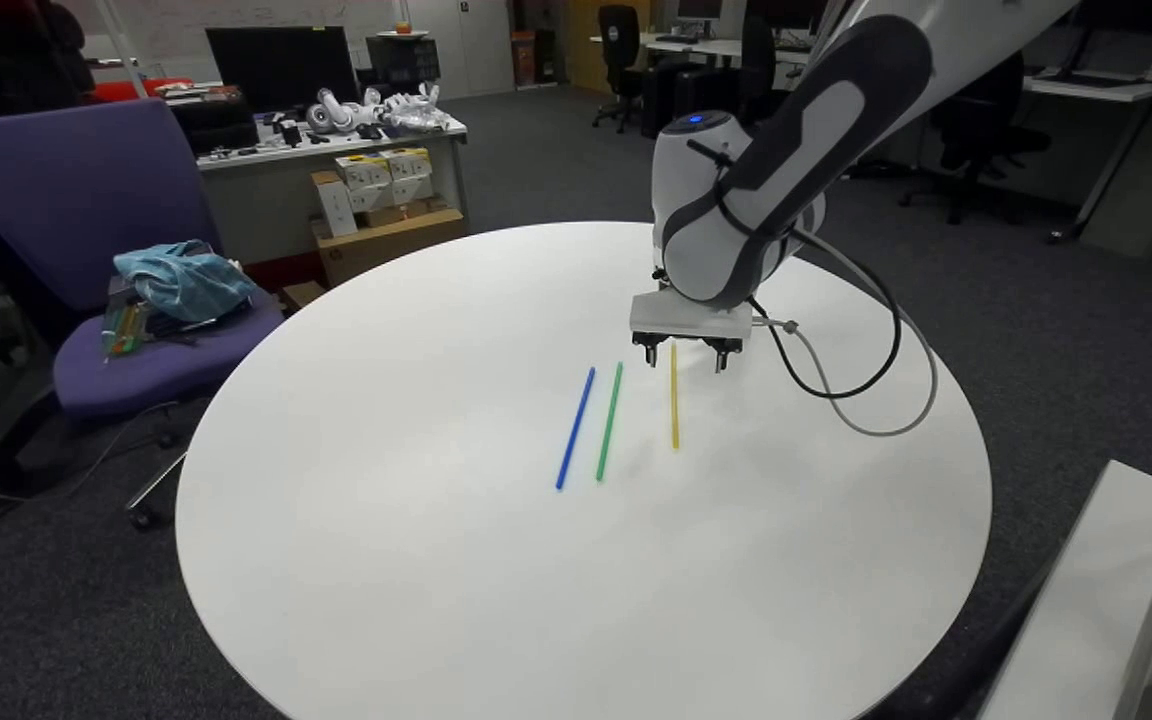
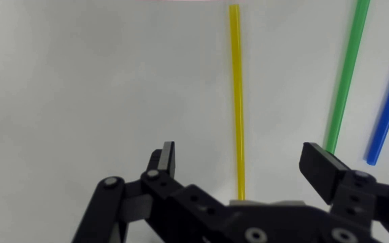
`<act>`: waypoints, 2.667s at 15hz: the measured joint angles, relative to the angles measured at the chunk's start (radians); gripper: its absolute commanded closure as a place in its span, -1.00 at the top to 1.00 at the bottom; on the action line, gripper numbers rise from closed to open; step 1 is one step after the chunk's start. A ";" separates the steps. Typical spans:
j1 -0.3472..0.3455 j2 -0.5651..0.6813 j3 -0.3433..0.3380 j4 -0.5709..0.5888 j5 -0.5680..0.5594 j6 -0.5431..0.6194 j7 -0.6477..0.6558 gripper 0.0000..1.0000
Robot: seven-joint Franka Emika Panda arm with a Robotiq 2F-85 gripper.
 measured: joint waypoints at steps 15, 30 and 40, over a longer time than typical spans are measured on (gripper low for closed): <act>0.000 0.054 0.003 0.004 0.013 0.000 0.000 1.00; -0.002 0.106 0.037 -0.006 0.103 0.141 -0.001 0.47; -0.002 0.116 0.037 -0.006 0.103 0.141 -0.002 -0.80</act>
